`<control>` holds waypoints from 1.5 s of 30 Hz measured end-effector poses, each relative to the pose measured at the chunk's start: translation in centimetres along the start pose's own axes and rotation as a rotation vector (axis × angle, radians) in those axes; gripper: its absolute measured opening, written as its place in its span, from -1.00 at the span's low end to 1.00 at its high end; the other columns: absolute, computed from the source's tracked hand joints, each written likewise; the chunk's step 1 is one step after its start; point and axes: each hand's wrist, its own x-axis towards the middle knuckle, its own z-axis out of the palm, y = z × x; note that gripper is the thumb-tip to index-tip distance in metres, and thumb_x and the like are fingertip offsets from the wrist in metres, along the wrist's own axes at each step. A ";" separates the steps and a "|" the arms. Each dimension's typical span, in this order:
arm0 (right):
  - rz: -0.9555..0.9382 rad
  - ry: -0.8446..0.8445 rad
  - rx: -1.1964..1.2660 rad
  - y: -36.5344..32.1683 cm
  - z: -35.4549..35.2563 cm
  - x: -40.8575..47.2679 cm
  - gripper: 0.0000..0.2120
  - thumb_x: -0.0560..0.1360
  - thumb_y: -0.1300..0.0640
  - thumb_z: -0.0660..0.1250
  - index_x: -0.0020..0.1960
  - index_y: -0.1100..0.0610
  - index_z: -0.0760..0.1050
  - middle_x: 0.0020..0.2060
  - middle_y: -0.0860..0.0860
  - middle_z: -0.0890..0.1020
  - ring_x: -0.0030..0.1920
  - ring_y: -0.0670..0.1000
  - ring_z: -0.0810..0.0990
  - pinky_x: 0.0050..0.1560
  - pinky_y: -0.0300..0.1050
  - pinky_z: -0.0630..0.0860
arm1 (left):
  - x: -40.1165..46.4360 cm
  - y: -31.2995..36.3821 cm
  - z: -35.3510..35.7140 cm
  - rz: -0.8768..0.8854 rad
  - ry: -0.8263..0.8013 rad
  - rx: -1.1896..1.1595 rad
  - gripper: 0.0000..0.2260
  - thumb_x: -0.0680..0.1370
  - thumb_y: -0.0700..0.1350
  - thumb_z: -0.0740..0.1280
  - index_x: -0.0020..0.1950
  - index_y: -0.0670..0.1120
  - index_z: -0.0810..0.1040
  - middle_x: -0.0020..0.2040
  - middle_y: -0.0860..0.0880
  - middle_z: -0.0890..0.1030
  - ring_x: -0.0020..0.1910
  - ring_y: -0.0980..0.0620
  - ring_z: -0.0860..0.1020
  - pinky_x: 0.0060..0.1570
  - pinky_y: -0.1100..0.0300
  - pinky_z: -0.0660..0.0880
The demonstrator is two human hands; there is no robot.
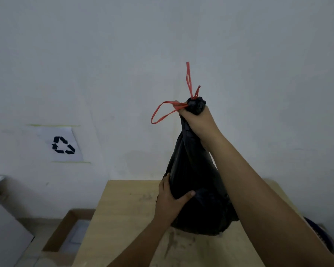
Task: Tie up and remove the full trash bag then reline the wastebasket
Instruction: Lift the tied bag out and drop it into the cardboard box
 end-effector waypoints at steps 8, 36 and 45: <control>-0.028 0.066 0.004 -1.9 8.5 0.4 -0.76 0.53 -0.16 0.55 -0.20 -0.06 0.64 -0.30 -0.13 0.62 -0.22 -0.11 0.59 -0.07 -0.19 0.55 | 0.4 -2.5 -9.5 0.012 0.034 0.032 0.07 0.26 0.55 0.47 0.63 0.12 0.20 0.54 0.09 0.32 0.46 0.04 0.42 0.43 -0.04 0.47; -0.005 0.206 0.032 -2.4 43.7 0.7 -0.62 0.48 -0.23 0.55 -0.09 0.08 0.59 -0.20 0.07 0.53 -0.20 0.06 0.51 -0.06 0.02 0.54 | 3.3 -18.3 -43.5 0.087 -0.174 0.095 -0.15 0.32 0.47 0.50 0.50 0.12 0.38 0.25 0.15 0.50 0.23 0.16 0.54 0.26 0.07 0.57; 0.051 0.029 0.073 0.7 55.3 2.2 -0.60 0.48 -0.23 0.56 -0.18 0.08 0.58 -0.27 0.08 0.51 -0.23 0.04 0.50 -0.12 0.01 0.49 | 2.9 -25.1 -54.7 -0.058 -0.073 0.135 -0.08 0.31 0.47 0.52 0.52 0.04 0.34 0.28 0.12 0.44 0.25 0.11 0.53 0.24 0.11 0.56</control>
